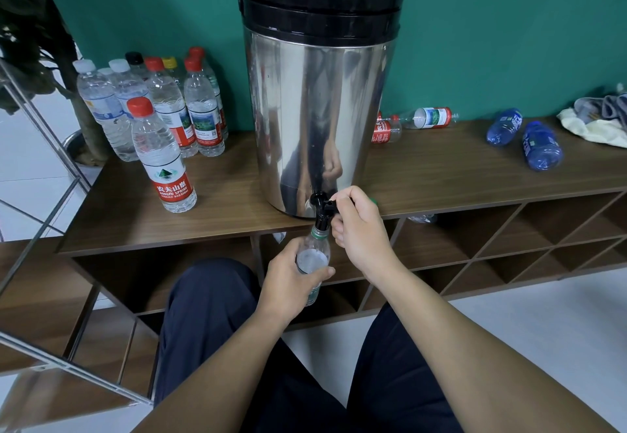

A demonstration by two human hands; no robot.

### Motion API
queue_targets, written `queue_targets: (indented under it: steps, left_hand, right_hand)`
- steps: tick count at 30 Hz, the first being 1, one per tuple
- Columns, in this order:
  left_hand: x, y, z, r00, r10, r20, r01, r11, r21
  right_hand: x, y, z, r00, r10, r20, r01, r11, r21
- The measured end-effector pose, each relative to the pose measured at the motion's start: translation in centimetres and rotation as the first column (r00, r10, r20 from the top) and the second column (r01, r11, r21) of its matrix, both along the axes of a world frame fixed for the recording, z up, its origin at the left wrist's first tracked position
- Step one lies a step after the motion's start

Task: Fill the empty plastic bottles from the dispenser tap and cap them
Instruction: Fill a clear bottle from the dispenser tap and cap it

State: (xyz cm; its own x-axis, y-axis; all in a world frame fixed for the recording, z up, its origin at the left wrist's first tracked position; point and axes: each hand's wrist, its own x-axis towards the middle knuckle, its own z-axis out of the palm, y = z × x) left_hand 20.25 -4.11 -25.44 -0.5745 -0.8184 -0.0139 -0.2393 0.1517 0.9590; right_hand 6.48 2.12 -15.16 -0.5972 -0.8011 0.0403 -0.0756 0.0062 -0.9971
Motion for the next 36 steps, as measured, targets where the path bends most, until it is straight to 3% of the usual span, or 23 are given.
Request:
queue_targets:
  steps: [36]
  left_hand:
    - [0.02, 0.07, 0.03, 1.0, 0.0, -0.015, 0.0, 1.0, 0.027]
  right_hand:
    - [-0.11, -0.07, -0.19, 1.0, 0.002, -0.018, -0.002, 1.0, 0.013]
